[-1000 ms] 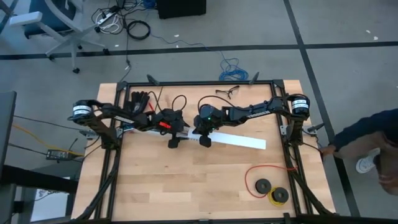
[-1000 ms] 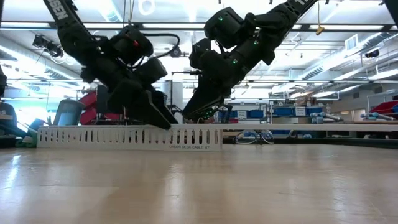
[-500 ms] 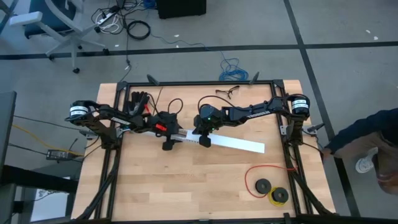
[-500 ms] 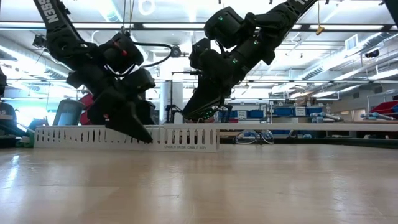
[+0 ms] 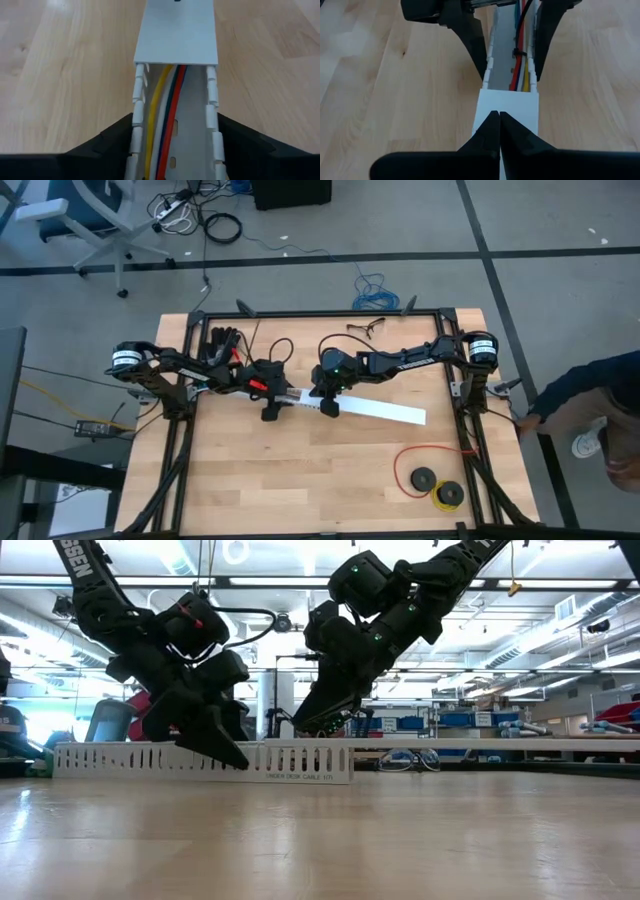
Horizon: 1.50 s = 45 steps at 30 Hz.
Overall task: Ziptie cables
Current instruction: Close the white cable duct
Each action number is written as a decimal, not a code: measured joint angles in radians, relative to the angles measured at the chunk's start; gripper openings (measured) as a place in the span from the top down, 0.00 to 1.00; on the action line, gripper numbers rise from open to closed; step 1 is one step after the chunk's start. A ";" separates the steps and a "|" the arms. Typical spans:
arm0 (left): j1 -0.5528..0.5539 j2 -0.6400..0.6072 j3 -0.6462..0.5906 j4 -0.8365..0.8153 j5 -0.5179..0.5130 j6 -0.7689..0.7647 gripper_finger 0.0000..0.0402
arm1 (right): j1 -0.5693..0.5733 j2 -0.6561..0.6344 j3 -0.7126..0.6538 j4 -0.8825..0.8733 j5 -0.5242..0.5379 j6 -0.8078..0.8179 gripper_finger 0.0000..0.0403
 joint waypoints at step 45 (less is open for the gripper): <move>-0.001 0.013 0.002 0.095 -0.045 -0.001 0.29 | -0.006 0.137 0.082 0.085 0.027 -0.027 1.00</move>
